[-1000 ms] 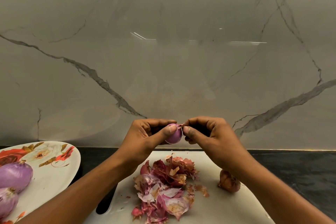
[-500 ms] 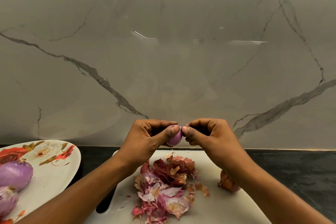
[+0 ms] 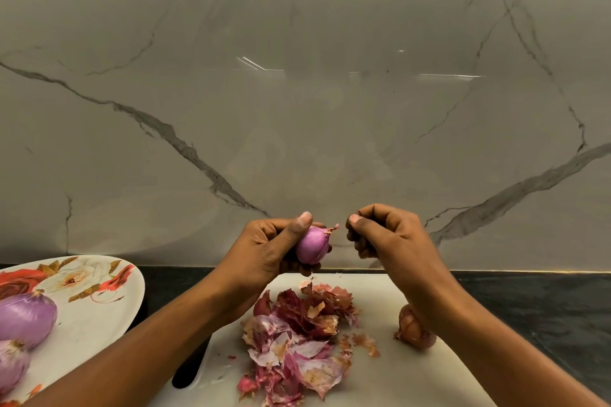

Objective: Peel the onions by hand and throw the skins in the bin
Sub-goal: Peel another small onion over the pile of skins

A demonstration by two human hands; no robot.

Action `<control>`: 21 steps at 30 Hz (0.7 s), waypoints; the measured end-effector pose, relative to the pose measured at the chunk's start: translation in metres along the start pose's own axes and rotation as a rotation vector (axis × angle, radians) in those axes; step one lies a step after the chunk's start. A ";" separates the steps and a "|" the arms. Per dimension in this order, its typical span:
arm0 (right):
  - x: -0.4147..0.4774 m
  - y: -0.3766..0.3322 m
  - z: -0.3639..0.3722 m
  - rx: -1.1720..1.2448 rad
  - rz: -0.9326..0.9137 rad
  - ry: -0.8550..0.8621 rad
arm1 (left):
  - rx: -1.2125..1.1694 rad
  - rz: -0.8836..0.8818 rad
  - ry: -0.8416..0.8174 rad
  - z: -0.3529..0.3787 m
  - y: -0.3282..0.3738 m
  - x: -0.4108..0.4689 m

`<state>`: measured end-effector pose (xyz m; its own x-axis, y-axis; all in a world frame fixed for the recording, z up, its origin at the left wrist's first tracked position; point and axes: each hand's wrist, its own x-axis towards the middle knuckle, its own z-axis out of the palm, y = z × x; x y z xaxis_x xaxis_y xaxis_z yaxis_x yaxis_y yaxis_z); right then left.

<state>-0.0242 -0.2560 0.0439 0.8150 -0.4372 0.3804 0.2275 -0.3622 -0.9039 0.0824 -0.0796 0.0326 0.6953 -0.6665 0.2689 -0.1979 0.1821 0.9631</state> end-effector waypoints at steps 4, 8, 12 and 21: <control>-0.005 -0.003 0.003 -0.060 -0.026 -0.088 | 0.055 0.019 -0.028 -0.002 0.000 -0.001; -0.006 -0.001 0.006 -0.108 -0.036 -0.136 | 0.147 0.067 -0.050 -0.001 -0.002 -0.003; -0.004 0.003 0.003 -0.224 -0.058 -0.131 | 0.181 0.096 -0.051 -0.002 -0.005 -0.002; -0.005 0.005 0.008 -0.316 -0.027 -0.131 | 0.110 0.064 -0.050 0.000 -0.007 -0.001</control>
<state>-0.0222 -0.2489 0.0359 0.8771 -0.3219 0.3565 0.0906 -0.6180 -0.7809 0.0825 -0.0803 0.0253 0.6441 -0.6915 0.3270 -0.3178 0.1470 0.9367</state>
